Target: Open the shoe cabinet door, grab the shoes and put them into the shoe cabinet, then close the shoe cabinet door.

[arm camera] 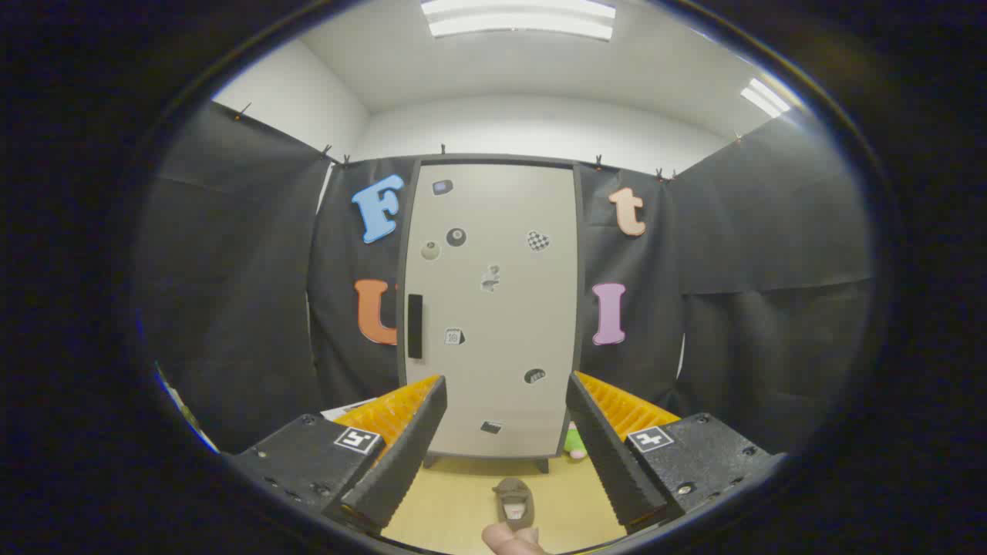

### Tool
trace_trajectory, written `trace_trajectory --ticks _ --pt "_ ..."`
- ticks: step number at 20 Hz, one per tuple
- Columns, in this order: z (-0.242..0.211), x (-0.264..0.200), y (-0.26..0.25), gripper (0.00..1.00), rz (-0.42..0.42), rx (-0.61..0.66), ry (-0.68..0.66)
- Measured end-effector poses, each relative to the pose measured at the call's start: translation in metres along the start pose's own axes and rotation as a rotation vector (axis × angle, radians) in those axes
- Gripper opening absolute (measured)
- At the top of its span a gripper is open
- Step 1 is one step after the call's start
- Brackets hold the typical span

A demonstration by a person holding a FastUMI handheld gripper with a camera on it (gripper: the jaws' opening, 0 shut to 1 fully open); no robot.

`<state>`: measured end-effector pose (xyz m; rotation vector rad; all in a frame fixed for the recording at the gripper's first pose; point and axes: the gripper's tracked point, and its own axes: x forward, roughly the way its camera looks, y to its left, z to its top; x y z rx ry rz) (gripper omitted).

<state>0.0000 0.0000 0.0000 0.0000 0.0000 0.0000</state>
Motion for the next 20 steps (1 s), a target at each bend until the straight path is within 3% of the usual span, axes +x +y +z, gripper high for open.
trace_trajectory --ticks 6,11,13,20 --pt "0.041 0.000 0.001 1.00 0.051 0.042 -0.028" --pt "0.039 -0.021 -0.021 1.00 -0.027 0.091 -0.091" --pt "0.029 -0.018 -0.009 1.00 0.001 0.122 -0.059" --pt "0.029 -0.001 0.025 1.00 0.106 0.055 -0.046"
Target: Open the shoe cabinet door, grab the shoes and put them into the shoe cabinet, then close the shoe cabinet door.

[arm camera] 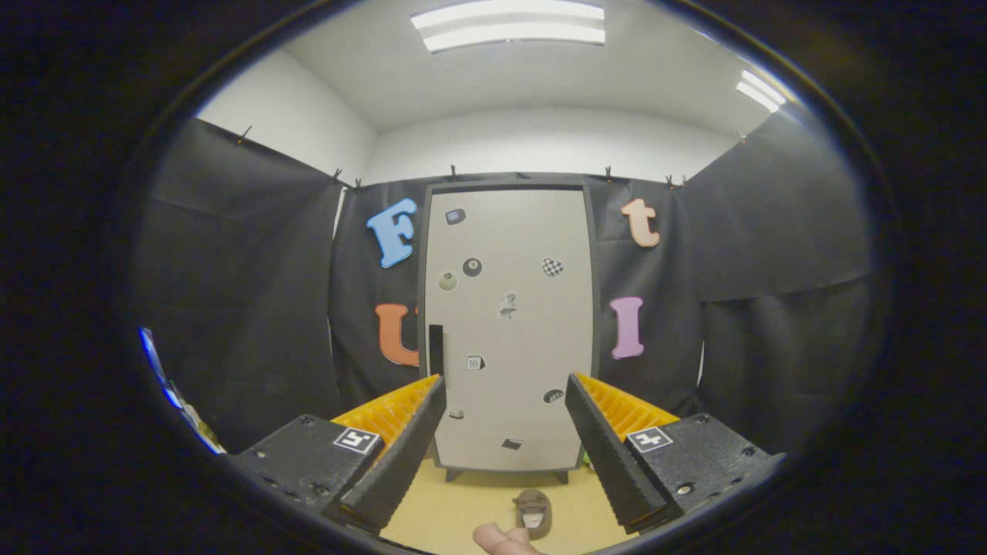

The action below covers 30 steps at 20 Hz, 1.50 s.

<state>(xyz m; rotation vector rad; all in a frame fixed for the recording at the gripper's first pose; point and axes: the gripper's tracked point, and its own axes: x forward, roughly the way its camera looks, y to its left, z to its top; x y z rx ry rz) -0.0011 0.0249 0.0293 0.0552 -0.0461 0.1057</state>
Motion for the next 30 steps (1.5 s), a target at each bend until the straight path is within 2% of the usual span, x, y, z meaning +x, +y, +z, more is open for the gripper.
trace_trajectory --ticks 9,14,17,23,28,30 --pt "-0.014 0.094 0.003 1.00 -0.016 0.070 0.003" --pt "-0.043 0.164 0.032 1.00 0.067 0.108 0.041" --pt "-0.054 0.208 0.046 1.00 0.105 0.068 0.067" --pt "-0.079 0.293 0.077 1.00 0.108 0.125 0.156" --pt "-0.101 0.327 0.110 1.00 0.163 0.145 0.187" --pt "-0.098 0.337 0.112 0.97 0.134 0.154 0.160"
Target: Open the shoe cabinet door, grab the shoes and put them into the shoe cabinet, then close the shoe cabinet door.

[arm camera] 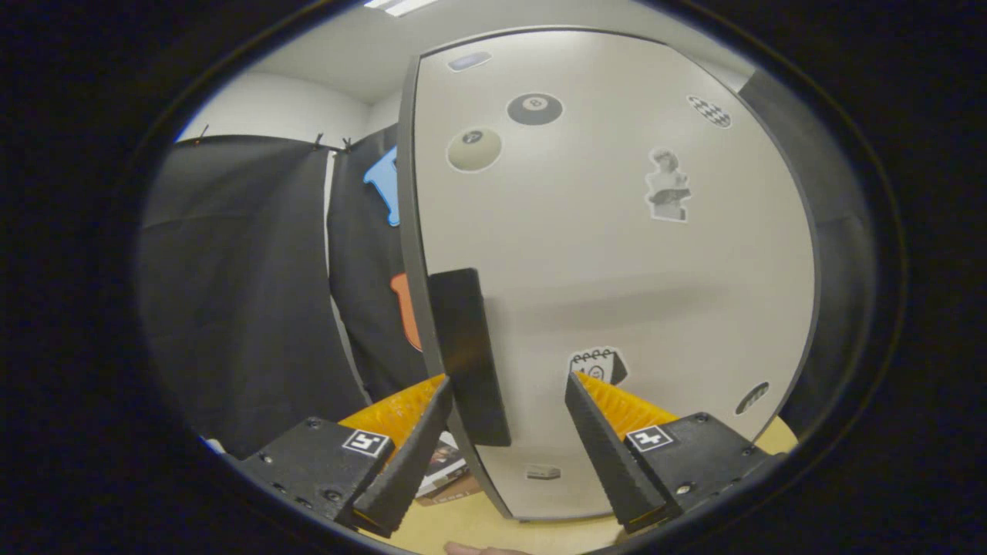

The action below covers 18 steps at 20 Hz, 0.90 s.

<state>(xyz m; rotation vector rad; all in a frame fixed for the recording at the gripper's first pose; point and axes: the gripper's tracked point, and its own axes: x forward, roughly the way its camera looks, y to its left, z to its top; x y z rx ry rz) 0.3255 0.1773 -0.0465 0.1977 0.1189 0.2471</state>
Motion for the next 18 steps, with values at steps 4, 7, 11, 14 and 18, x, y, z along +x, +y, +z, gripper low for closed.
trace_trajectory --ticks 4,7,11,14,18 --pt "-0.009 0.013 0.010 0.74 0.011 -0.008 0.007" --pt "-0.018 0.007 0.013 0.45 0.008 -0.075 0.033" --pt "-0.022 0.000 0.010 0.32 0.036 -0.155 0.008" --pt "-0.023 -0.020 0.009 0.32 0.082 -0.141 0.018" --pt "-0.024 -0.051 0.008 0.32 0.118 -0.137 0.015"
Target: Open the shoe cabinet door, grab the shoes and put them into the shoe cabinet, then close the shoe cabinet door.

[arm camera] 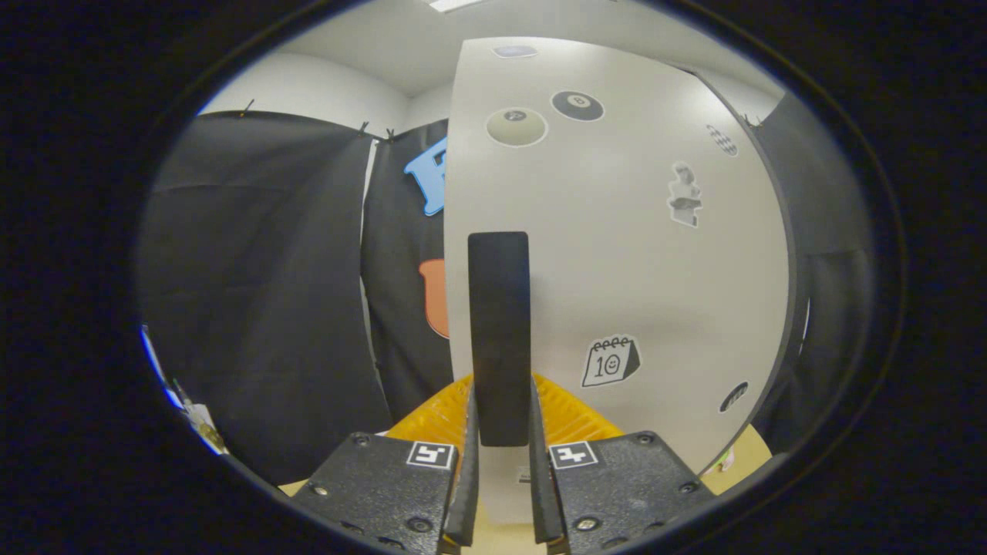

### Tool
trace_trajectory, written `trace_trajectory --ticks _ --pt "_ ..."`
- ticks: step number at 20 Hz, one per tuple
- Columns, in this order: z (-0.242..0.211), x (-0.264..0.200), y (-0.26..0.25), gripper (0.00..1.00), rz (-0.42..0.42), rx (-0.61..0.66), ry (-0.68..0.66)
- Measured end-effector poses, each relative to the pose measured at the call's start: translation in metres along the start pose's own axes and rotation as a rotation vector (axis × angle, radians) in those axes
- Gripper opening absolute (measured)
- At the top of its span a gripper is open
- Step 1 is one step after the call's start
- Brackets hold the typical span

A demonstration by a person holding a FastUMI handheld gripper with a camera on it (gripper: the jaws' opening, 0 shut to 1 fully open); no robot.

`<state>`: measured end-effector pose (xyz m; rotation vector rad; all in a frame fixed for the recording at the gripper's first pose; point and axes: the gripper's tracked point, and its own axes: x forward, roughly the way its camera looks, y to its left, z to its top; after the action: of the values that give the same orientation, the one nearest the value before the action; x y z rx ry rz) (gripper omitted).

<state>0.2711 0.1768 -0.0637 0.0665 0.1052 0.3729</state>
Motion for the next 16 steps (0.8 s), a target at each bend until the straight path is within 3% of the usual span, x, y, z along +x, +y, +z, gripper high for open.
trace_trajectory --ticks 12,16 --pt "-0.003 -0.086 -0.024 0.28 0.125 0.068 -0.002" --pt "-0.002 -0.113 -0.044 0.28 0.116 0.079 -0.032"
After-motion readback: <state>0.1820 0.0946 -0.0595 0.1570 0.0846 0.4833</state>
